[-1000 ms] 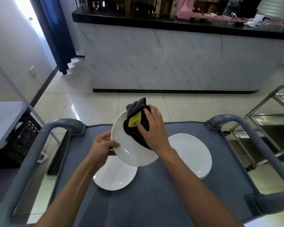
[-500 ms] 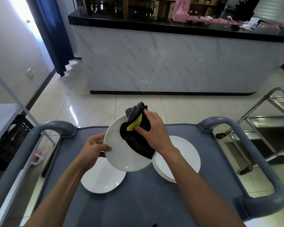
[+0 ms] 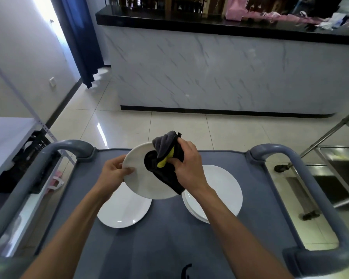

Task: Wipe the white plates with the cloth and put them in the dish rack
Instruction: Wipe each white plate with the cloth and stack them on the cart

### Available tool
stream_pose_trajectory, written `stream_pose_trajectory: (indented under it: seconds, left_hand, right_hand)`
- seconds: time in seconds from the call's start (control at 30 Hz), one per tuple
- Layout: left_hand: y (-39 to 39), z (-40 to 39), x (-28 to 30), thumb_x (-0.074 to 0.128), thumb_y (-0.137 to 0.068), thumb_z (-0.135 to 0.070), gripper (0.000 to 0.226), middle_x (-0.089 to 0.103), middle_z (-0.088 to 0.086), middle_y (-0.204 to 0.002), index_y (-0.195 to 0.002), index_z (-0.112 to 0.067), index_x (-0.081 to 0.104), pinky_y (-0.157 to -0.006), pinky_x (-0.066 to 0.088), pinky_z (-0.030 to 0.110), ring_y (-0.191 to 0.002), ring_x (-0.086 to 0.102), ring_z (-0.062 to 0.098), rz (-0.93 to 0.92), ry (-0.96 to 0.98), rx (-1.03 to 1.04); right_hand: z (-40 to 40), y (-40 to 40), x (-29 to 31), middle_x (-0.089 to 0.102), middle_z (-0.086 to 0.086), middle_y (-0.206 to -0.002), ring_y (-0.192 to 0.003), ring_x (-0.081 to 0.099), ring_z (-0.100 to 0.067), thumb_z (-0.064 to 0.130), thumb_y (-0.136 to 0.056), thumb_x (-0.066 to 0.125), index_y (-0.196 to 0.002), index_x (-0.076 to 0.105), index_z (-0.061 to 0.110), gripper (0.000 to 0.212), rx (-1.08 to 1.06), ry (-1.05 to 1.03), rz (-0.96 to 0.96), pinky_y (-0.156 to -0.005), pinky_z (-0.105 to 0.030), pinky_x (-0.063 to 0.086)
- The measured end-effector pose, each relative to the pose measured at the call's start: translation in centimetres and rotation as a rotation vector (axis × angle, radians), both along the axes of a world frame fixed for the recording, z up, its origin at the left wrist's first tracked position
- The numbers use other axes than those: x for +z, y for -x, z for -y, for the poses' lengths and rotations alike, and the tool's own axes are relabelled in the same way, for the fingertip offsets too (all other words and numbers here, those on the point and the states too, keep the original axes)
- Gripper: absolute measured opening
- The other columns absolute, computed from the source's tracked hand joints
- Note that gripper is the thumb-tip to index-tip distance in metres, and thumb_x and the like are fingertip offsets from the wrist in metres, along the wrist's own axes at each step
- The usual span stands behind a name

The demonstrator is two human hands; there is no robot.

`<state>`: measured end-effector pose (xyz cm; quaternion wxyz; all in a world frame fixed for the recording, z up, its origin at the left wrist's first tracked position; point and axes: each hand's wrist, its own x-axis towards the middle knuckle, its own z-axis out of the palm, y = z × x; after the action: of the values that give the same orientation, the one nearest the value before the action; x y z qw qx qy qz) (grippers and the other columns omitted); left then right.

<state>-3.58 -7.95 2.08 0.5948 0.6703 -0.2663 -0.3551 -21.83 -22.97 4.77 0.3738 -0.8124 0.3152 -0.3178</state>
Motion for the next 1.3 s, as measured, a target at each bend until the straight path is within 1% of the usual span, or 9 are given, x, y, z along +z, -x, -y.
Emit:
stream_pose_trajectory:
  seconds: [0.23,0.53,0.67,0.77,0.87,1.0,1.1,1.2,1.3]
  left_hand:
    - [0.8,0.5,-0.2,0.066,-0.09,0.003,0.029,0.077,0.008,-0.096,-0.098,-0.022,0.079,-0.086,0.054,0.048,-0.088,0.069,0.021,0.025,0.043,0.072]
    - [2.1,0.1,-0.5,0.062,-0.09,-0.001,0.032,0.077,0.006,-0.1,-0.097,-0.026,0.081,-0.083,0.054,0.045,-0.092,0.069,0.022,0.011,0.077,0.095]
    - [2.4,-0.2,0.2,0.047,-0.082,-0.022,0.04,0.071,0.021,-0.107,-0.107,-0.01,0.076,-0.087,0.048,0.048,-0.098,0.064,0.032,-0.052,0.123,0.065]
    - [2.4,-0.4,0.4,0.043,-0.087,-0.038,0.051,0.07,0.016,-0.122,-0.12,-0.01,0.071,-0.1,0.044,0.051,-0.116,0.061,0.035,-0.199,0.137,0.095]
    - [2.5,-0.4,0.6,0.046,-0.094,-0.056,0.055,0.067,0.008,-0.13,-0.13,-0.019,0.066,-0.103,0.045,0.054,-0.128,0.055,0.031,-0.375,0.055,0.184]
    - [2.5,-1.2,0.5,0.066,-0.077,-0.073,0.079,0.063,0.012,-0.127,-0.129,-0.014,0.058,-0.085,0.057,0.055,-0.114,0.065,0.034,-0.535,-0.248,0.21]
    - [2.1,-1.7,0.4,0.072,-0.064,-0.079,0.097,0.07,0.017,-0.121,-0.125,-0.006,0.059,-0.084,0.055,0.05,-0.106,0.071,0.034,-0.668,-0.334,0.105]
    - [2.0,-1.4,0.5,0.071,-0.068,-0.073,0.078,0.074,0.01,-0.111,-0.11,-0.008,0.067,-0.078,0.047,0.041,-0.104,0.071,0.03,-0.699,-0.351,0.012]
    - [2.5,-0.9,1.0,0.074,-0.075,-0.044,0.041,0.07,0.009,-0.091,-0.098,-0.011,0.069,-0.065,0.043,0.033,-0.084,0.071,0.028,-0.742,-0.282,0.024]
  right_hand:
    - [0.0,0.9,0.1,0.06,0.006,-0.109,-0.095,0.053,-0.006,0.002,-0.074,0.066,-0.126,0.059,0.017,0.055,-0.021,0.001,0.028,-0.085,-0.019,0.042]
    - [-1.5,2.0,-0.3,0.062,0.008,-0.109,-0.102,0.057,-0.016,-0.005,-0.07,0.059,-0.121,0.061,0.015,0.055,-0.027,0.025,0.104,-0.089,-0.026,0.047]
    - [-2.2,2.4,-0.5,0.061,0.004,-0.109,-0.102,0.056,-0.022,-0.004,-0.07,0.055,-0.12,0.062,0.008,0.052,-0.022,0.121,0.135,-0.086,-0.018,0.043]
    - [-2.6,2.5,-0.4,0.06,-0.003,-0.104,-0.095,0.054,-0.026,-0.006,-0.071,0.051,-0.118,0.061,0.005,0.049,-0.007,0.221,0.164,-0.079,-0.02,0.043]
    - [-2.8,2.6,-0.4,0.058,-0.004,-0.102,-0.092,0.05,-0.022,0.0,-0.075,0.045,-0.119,0.055,0.012,0.046,0.018,0.346,0.208,-0.077,-0.022,0.043]
    - [-2.6,2.7,-0.8,0.055,-0.004,-0.104,-0.09,0.049,-0.024,-0.004,-0.081,0.046,-0.12,0.054,0.011,0.042,0.051,0.479,0.241,-0.077,-0.028,0.046]
    - [-2.3,2.9,-1.1,0.056,-0.008,-0.103,-0.088,0.05,-0.027,-0.008,-0.082,0.045,-0.119,0.054,0.008,0.041,0.082,0.56,0.225,-0.072,-0.039,0.049]
    - [-2.4,3.3,-1.4,0.052,-0.004,-0.106,-0.088,0.05,-0.026,-0.005,-0.087,0.043,-0.119,0.054,0.009,0.037,0.132,0.634,0.206,-0.071,-0.04,0.049]
    - [-2.7,3.6,-1.6,0.056,-0.007,-0.105,-0.087,0.051,-0.027,-0.003,-0.094,0.04,-0.119,0.055,0.009,0.031,0.163,0.675,0.181,-0.072,-0.041,0.049]
